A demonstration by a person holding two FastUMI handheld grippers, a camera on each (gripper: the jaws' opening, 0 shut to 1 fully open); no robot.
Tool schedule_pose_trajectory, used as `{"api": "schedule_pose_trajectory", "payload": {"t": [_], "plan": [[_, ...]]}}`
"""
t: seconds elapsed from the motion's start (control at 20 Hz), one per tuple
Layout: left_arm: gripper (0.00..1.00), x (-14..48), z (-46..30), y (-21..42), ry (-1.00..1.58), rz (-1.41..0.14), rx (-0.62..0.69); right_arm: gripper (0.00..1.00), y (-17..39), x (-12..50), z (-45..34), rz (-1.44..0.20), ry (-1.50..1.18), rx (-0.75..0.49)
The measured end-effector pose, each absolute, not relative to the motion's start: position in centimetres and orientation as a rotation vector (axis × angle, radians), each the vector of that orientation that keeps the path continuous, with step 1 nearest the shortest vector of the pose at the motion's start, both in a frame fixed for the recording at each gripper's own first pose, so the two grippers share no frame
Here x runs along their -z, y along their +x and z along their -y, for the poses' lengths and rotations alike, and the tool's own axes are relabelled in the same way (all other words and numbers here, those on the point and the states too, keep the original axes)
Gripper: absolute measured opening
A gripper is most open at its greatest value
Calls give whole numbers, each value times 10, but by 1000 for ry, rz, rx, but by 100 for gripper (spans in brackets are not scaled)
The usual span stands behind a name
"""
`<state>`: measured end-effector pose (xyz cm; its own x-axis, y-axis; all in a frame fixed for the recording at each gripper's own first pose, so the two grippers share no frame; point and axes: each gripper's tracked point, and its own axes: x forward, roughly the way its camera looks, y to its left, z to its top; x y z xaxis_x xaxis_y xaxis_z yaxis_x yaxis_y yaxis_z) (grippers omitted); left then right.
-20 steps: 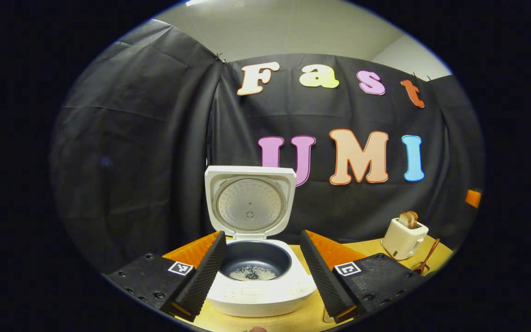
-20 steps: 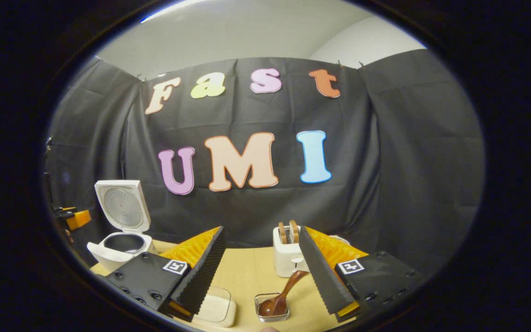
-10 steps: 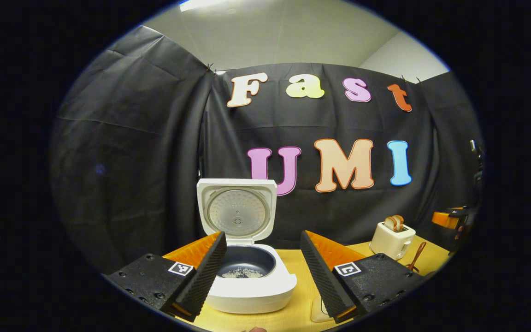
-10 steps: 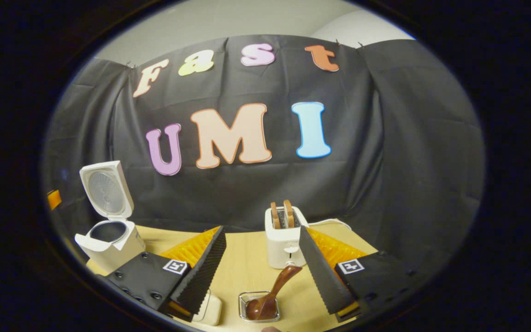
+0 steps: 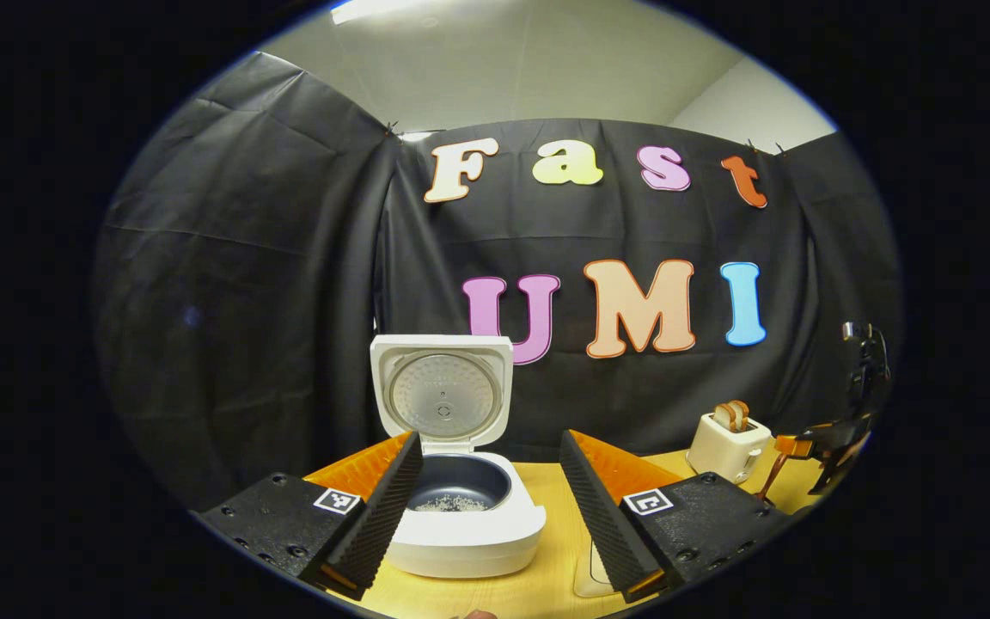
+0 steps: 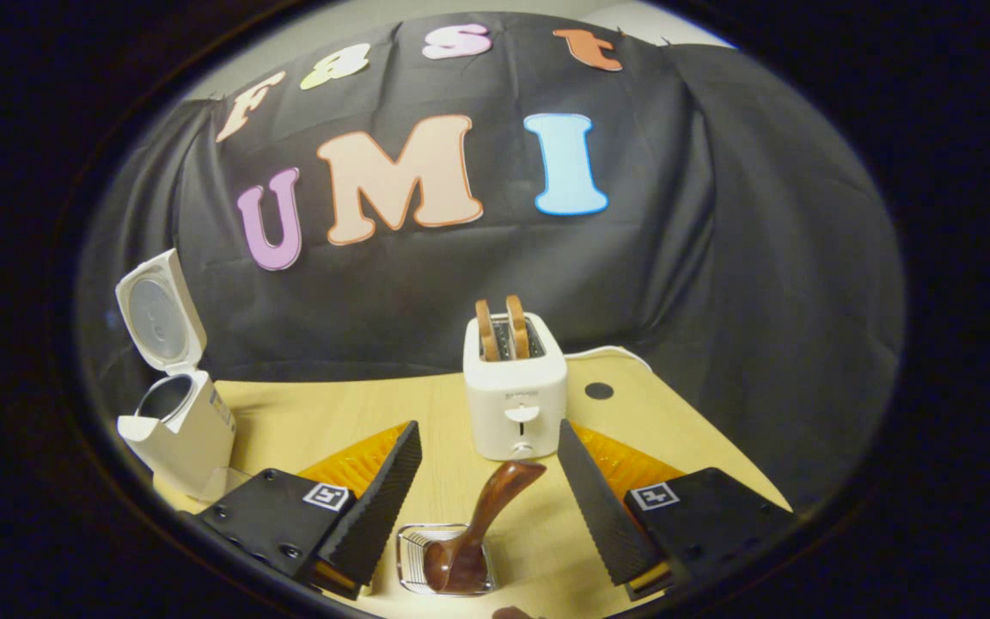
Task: Close the left gripper, press the button to open the rice cooker; take a wooden spoon from the chopstick holder with the right hand, scoop a spoonful of rice and pour it into the rice cooker, then put the wooden spoon back into the chopstick holder.
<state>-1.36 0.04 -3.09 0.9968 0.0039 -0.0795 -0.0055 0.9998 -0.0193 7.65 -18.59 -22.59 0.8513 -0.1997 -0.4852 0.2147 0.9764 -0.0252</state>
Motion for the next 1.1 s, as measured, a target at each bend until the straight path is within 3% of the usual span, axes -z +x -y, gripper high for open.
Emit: {"api": "schedule_pose_trajectory", "payload": {"t": [0.6,1.1], "plan": [[95,45,12,-21,-19,-140,10,99,72,312,185,-753,241,224],[95,52,3,-23,-32,-158,-14,20,68,320,165,-805,311,182]]}}
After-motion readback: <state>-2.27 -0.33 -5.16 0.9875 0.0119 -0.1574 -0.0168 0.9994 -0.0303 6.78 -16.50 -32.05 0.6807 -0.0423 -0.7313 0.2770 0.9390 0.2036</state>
